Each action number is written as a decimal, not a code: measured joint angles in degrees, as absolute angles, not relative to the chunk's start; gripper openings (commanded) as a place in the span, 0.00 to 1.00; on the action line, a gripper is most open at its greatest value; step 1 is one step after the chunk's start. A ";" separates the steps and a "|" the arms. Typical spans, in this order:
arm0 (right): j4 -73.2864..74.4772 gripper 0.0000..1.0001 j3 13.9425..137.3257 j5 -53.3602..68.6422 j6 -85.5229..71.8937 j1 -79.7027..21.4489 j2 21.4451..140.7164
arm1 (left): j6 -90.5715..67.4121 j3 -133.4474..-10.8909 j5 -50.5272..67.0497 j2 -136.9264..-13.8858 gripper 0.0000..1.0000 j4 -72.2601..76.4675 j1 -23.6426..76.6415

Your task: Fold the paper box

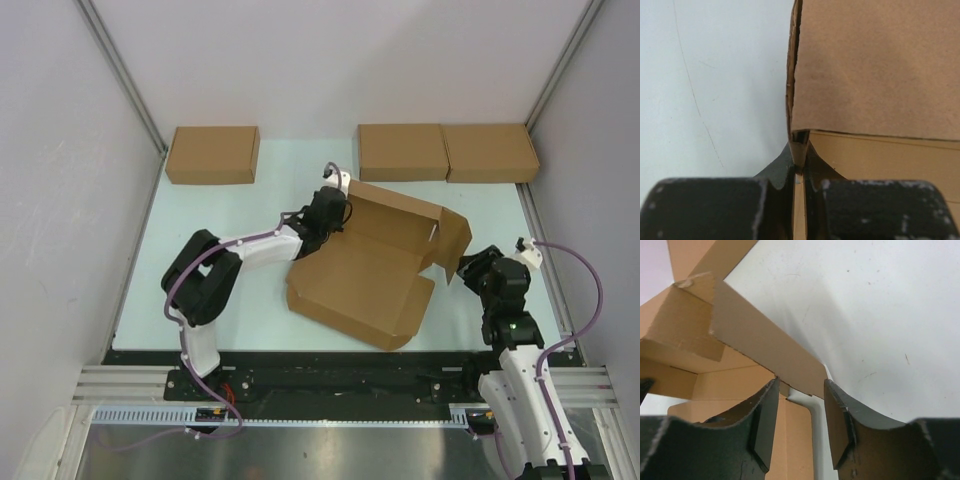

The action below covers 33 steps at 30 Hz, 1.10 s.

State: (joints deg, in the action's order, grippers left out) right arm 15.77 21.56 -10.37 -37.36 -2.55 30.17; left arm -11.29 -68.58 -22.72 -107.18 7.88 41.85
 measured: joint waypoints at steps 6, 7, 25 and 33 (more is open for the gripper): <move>14.55 0.56 22.57 -8.82 -35.92 -2.50 28.60 | -10.94 -73.32 -21.34 -109.21 0.00 3.22 41.17; 14.44 0.56 22.87 -8.56 -35.55 -2.50 28.16 | -10.79 -74.70 -20.99 -109.89 0.00 2.07 41.06; 9.08 0.51 18.90 -11.05 -37.74 2.94 28.21 | -9.52 -80.49 -18.83 -113.36 0.00 -1.50 40.05; -0.01 0.50 15.42 -4.08 -39.03 5.87 38.24 | -9.52 -80.47 -18.61 -113.36 0.00 -1.26 39.94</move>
